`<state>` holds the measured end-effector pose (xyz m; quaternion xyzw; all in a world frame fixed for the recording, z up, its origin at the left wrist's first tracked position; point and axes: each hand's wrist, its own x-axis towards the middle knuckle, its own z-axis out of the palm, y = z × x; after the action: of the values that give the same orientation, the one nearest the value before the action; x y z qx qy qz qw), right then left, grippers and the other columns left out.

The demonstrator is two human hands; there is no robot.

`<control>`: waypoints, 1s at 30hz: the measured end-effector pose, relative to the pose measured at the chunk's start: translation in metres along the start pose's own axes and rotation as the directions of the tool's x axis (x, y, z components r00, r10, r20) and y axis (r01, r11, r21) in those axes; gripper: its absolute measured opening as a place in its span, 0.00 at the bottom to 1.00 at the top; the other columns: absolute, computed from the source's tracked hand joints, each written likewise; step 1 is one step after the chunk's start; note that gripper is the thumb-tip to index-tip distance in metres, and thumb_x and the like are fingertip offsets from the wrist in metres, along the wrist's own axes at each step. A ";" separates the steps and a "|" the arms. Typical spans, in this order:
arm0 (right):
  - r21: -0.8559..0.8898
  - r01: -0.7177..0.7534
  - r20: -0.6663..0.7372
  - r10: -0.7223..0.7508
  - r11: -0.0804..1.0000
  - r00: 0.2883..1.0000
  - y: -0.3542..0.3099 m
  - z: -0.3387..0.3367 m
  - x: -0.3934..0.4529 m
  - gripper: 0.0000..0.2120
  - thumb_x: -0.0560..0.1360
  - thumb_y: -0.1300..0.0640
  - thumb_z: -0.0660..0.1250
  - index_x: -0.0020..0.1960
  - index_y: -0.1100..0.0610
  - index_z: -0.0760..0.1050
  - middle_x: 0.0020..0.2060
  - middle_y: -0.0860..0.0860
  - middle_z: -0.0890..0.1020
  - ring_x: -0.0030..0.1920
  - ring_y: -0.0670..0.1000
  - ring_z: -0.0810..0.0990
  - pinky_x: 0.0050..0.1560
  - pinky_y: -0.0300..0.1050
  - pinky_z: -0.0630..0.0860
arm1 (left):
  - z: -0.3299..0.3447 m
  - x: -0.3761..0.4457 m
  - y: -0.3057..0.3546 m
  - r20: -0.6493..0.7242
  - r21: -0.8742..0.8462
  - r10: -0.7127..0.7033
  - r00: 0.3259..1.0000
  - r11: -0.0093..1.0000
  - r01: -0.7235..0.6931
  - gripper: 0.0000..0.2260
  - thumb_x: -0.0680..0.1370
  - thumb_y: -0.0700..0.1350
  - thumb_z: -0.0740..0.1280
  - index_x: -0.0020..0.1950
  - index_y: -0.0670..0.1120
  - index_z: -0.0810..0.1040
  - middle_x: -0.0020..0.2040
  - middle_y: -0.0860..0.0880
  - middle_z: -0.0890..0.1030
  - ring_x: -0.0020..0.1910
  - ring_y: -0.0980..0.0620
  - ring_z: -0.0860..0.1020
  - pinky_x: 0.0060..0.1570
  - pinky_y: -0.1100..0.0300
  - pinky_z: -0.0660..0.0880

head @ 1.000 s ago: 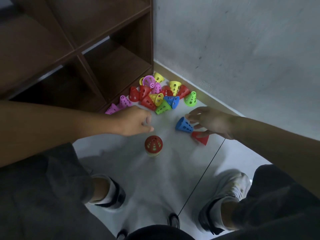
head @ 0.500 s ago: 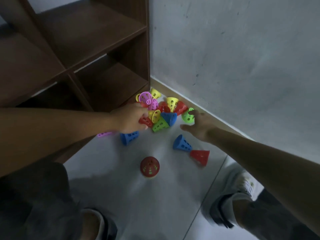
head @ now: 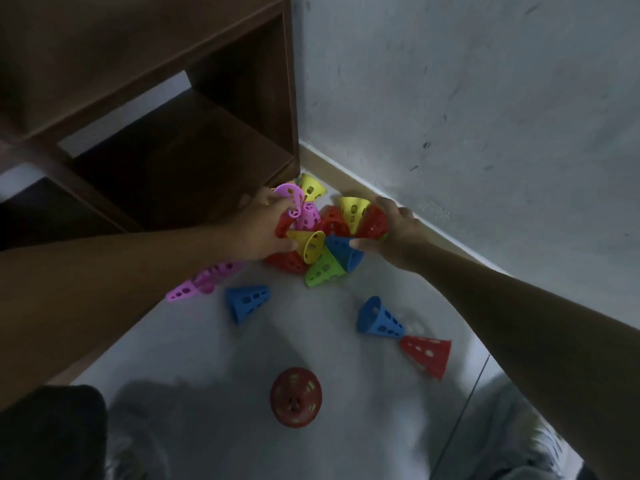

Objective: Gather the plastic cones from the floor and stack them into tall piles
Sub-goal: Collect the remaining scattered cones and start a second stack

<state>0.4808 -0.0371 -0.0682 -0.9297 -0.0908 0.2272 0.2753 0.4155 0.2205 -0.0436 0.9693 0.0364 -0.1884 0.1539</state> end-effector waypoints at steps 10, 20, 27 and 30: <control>-0.043 -0.059 -0.058 0.056 0.997 0.997 0.002 0.042 0.052 0.57 0.63 0.26 0.72 0.80 0.44 0.46 0.77 0.61 0.58 0.76 0.68 0.55 0.72 0.68 0.58 | 0.034 0.051 -0.010 -0.015 0.007 -0.011 1.000 1.000 0.011 0.45 0.70 0.66 0.74 0.81 0.60 0.53 0.80 0.45 0.45 0.77 0.34 0.50 0.75 0.40 0.59; -0.122 -0.130 -0.024 0.128 0.984 0.991 0.009 0.061 0.075 0.61 0.63 0.28 0.74 0.81 0.48 0.43 0.76 0.63 0.55 0.75 0.71 0.54 0.73 0.68 0.59 | 0.047 0.090 -0.012 0.064 -0.048 -0.027 0.998 0.998 0.030 0.54 0.63 0.70 0.76 0.81 0.59 0.52 0.80 0.50 0.39 0.78 0.36 0.44 0.74 0.38 0.61; -0.063 -0.190 -0.202 0.174 0.980 0.964 -0.001 0.080 0.079 0.56 0.65 0.24 0.67 0.78 0.57 0.51 0.73 0.62 0.61 0.74 0.68 0.58 0.74 0.63 0.60 | 0.041 0.102 -0.013 0.002 -0.032 -0.047 0.999 0.998 0.047 0.40 0.65 0.67 0.77 0.71 0.53 0.70 0.71 0.46 0.55 0.69 0.39 0.58 0.71 0.46 0.65; -0.059 -0.141 -0.299 0.117 0.988 0.947 -0.002 0.089 0.077 0.47 0.68 0.28 0.68 0.74 0.57 0.58 0.69 0.59 0.66 0.71 0.64 0.62 0.68 0.59 0.70 | 0.044 0.104 -0.021 -0.039 -0.052 -0.043 0.998 0.998 0.041 0.29 0.70 0.60 0.76 0.67 0.51 0.75 0.69 0.44 0.59 0.67 0.39 0.61 0.68 0.48 0.67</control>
<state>0.5061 0.0294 -0.1617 -0.9674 0.0033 0.0997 0.2330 0.4934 0.2276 -0.1272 0.9676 0.0646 -0.1711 0.1742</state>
